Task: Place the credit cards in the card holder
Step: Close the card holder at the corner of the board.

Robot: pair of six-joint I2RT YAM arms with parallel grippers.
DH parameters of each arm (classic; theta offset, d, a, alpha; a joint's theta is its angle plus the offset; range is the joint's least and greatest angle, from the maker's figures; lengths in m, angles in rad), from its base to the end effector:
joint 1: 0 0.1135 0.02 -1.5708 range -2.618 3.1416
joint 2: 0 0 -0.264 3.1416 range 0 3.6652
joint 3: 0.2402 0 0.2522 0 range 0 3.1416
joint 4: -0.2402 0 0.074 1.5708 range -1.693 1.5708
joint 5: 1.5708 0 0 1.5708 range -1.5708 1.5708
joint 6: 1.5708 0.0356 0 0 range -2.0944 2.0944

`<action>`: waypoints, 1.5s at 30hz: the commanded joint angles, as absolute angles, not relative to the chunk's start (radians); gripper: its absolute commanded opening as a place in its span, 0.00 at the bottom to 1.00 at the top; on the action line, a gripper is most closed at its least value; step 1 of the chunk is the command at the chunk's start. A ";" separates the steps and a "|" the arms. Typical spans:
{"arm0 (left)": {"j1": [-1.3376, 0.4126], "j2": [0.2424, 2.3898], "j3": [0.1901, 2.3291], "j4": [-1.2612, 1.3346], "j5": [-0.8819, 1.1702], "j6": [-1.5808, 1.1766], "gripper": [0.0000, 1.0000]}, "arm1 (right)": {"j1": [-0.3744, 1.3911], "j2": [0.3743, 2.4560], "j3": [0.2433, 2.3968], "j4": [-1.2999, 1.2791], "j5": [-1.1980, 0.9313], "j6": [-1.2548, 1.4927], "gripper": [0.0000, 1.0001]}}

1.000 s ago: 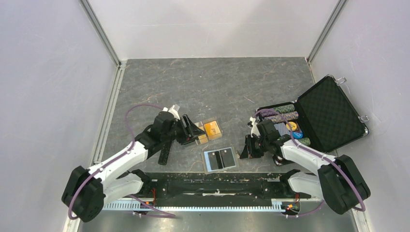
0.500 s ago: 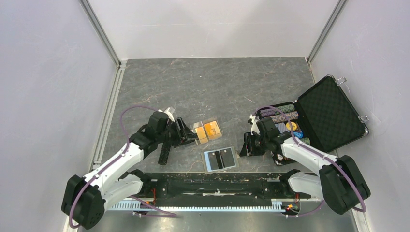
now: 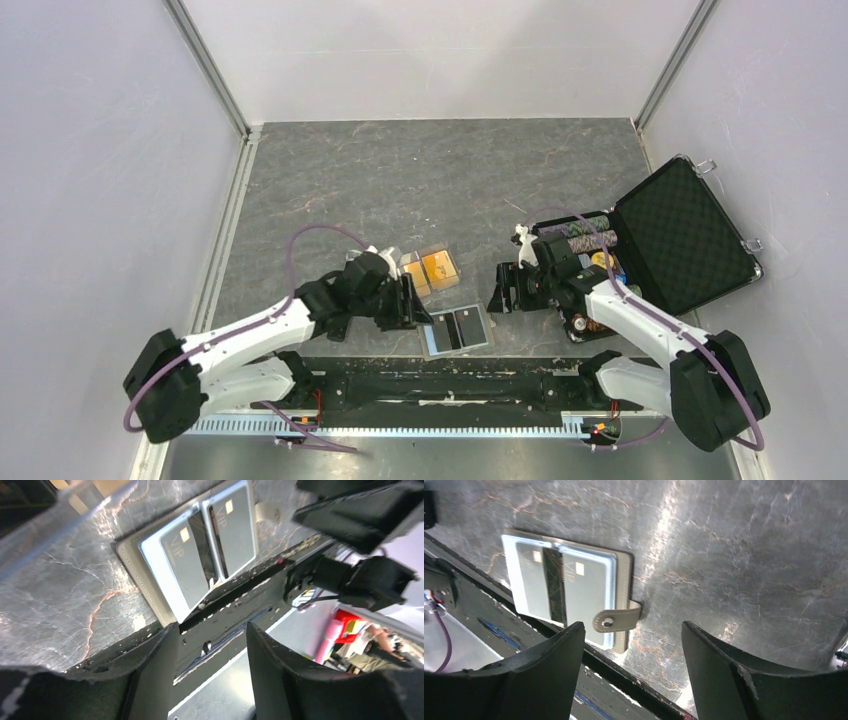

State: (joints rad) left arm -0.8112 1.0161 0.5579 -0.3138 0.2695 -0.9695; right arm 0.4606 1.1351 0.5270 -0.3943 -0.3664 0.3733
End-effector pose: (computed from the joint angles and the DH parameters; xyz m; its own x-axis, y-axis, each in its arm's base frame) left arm 0.1342 -0.1550 0.2078 -0.9564 -0.1471 -0.2522 0.0736 0.7143 -0.6959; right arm 0.1749 0.1010 0.1718 -0.9173 -0.0750 -0.3911 -0.2719 0.8355 0.4774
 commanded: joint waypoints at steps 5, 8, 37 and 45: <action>-0.946 1.211 0.583 -0.259 0.110 -1.120 0.53 | 0.487 1.107 0.514 -0.248 -0.487 0.415 0.55; -0.948 1.258 0.603 -0.311 0.060 -1.127 0.54 | 0.509 1.105 0.447 -0.154 -0.517 0.473 0.44; -0.946 1.281 0.622 -0.084 0.098 -1.135 0.59 | 0.574 1.235 0.353 -0.135 -0.393 0.507 0.07; -0.958 1.341 0.646 0.038 0.178 -1.121 0.58 | 0.575 1.224 0.367 -0.150 -0.377 0.506 0.07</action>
State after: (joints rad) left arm -0.9443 1.2926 0.5995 -0.1345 0.1085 -1.1034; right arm 0.5678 1.2129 0.3569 -0.1062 -0.4717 0.5320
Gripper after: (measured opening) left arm 0.589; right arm 0.066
